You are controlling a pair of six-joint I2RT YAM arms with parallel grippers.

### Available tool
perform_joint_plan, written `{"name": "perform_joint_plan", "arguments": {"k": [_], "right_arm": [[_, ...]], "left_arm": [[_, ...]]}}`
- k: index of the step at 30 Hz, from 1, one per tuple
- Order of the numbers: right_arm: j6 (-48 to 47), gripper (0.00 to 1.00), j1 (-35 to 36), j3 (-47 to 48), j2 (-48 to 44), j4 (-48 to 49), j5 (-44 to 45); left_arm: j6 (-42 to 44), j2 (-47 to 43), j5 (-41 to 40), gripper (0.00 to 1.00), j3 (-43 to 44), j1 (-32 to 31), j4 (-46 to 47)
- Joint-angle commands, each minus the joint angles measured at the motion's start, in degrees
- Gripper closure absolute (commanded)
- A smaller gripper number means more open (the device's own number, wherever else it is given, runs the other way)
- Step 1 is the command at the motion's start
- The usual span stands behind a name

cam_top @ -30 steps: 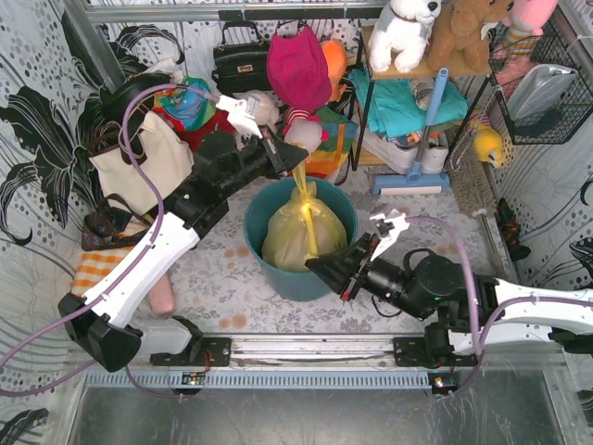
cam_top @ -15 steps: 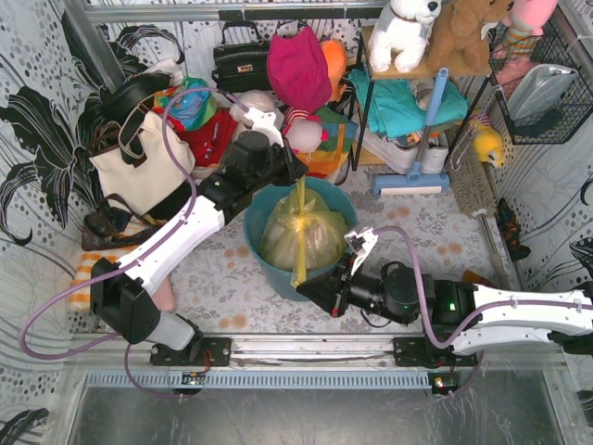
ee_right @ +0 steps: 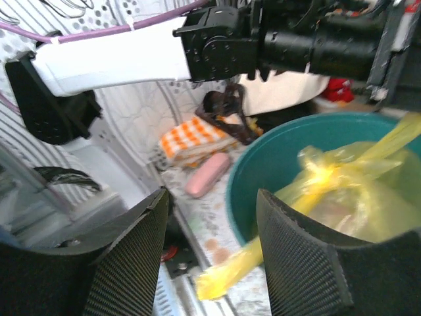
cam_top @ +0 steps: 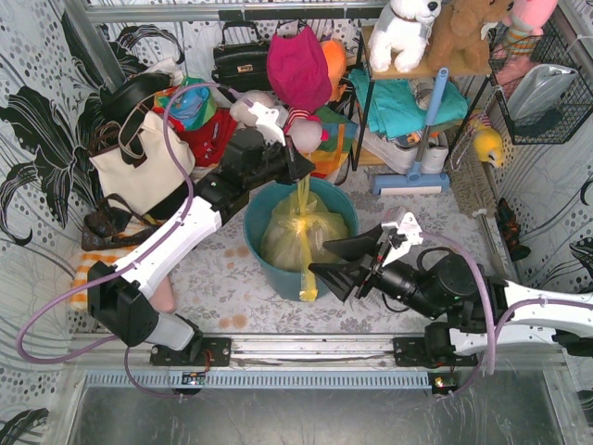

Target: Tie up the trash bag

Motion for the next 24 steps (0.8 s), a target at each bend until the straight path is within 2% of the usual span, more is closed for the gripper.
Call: {"name": "perform_joint_plan", "arguments": {"k": [1, 7, 12, 17, 24], "right_arm": [[-17.8, 0.44, 0.3, 1.0, -1.0, -1.2, 1.7], [-39.5, 0.39, 0.3, -0.6, -0.8, -7.2, -2.7], [-54.7, 0.33, 0.3, 0.7, 1.7, -12.4, -3.7], [-64.2, 0.25, 0.3, -1.4, -0.6, -16.8, -10.6], [-70.3, 0.17, 0.3, -5.1, -1.9, -14.4, -13.5]], "left_arm": [[2.8, 0.3, 5.7, 1.00, 1.6, 0.3, 0.9], [5.1, 3.9, 11.9, 1.00, 4.9, 0.2, -5.6], [5.5, 3.1, 12.5, 1.00, 3.1, 0.3, -5.9], [5.6, 2.5, 12.5, 1.00, 2.4, 0.3, -5.9], [5.3, 3.0, 12.8, 1.00, 2.4, 0.2, -5.9]]}}
